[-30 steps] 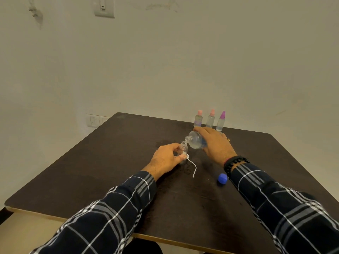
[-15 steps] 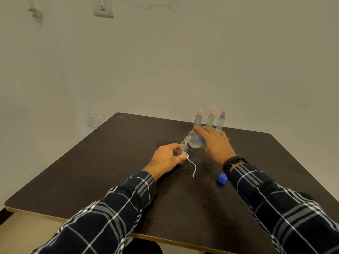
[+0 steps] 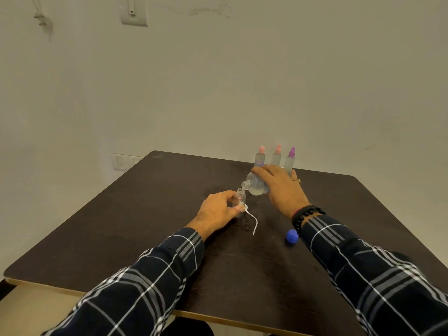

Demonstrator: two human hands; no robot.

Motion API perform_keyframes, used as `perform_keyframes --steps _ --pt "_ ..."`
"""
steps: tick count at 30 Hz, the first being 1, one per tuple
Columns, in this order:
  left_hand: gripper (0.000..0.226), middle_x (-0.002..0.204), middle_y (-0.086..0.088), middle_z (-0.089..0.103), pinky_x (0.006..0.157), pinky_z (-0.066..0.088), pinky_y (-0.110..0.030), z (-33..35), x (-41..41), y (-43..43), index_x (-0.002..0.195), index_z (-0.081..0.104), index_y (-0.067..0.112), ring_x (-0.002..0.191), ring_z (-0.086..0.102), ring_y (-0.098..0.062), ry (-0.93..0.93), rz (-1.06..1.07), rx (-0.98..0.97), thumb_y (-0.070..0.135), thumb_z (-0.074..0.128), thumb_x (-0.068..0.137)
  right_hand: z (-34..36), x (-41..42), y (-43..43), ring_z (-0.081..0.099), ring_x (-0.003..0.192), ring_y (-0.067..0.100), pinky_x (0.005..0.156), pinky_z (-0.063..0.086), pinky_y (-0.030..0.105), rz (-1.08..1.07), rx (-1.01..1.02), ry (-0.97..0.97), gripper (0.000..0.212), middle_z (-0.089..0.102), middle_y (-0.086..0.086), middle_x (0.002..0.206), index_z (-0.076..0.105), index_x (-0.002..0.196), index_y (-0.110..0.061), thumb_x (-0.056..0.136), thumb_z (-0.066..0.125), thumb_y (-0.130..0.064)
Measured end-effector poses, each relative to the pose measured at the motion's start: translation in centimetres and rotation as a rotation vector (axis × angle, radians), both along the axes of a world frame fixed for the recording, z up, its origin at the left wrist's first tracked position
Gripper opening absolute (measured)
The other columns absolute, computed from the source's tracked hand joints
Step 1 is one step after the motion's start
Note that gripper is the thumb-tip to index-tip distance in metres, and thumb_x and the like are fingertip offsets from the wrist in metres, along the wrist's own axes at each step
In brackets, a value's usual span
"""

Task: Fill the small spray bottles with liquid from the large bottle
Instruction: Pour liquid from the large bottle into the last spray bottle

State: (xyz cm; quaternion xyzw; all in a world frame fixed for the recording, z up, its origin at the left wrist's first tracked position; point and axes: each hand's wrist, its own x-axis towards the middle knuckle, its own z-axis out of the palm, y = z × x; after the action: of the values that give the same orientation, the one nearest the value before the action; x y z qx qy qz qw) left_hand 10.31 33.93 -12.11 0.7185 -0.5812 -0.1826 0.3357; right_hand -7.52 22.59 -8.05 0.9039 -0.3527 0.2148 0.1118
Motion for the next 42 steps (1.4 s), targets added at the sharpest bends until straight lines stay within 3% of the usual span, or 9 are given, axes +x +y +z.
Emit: perform_keyframes --steps 13,19,34,42 --pt "0.037 0.107 0.017 0.066 0.082 0.045 -0.023 0.0 0.0 0.2 0.124 0.061 0.034 0.093 0.065 -0.001 0.011 -0.001 -0.019 0.046 0.068 0.09 0.5 0.0 0.8 0.037 0.14 0.023 0.112 0.025 0.068 -0.002 -0.052 0.004 0.074 0.043 0.0 0.146 0.035 0.146 -0.039 0.089 0.071 -0.01" --pt "0.042 0.117 0.013 0.066 0.089 0.047 -0.027 0.0 -0.1 0.0 0.13 0.059 0.035 0.103 0.064 -0.008 0.001 0.006 -0.002 0.047 0.067 0.091 0.6 0.0 0.9 0.037 0.14 0.025 0.115 0.018 0.07 0.008 -0.078 0.002 0.077 0.042 0.002 0.146 0.036 0.146 -0.037 0.086 0.07 -0.003" --pt "0.038 0.113 0.011 0.066 0.089 0.051 -0.03 0.0 -0.1 0.0 0.124 0.062 0.03 0.099 0.063 -0.008 -0.025 0.019 0.007 0.048 0.067 0.09 0.6 0.0 0.9 0.034 0.142 0.024 0.114 0.022 0.07 -0.004 -0.051 0.016 0.079 0.04 0.001 0.149 0.032 0.146 -0.039 0.087 0.073 -0.009" --pt "0.04 0.114 0.013 0.066 0.088 0.049 -0.027 0.2 -0.2 0.1 0.126 0.06 0.032 0.097 0.064 -0.004 -0.012 0.014 0.005 0.047 0.068 0.09 0.8 0.0 1.2 0.035 0.141 0.026 0.116 0.016 0.07 0.001 -0.057 -0.001 0.077 0.041 0.002 0.148 0.036 0.147 -0.037 0.087 0.071 -0.005"
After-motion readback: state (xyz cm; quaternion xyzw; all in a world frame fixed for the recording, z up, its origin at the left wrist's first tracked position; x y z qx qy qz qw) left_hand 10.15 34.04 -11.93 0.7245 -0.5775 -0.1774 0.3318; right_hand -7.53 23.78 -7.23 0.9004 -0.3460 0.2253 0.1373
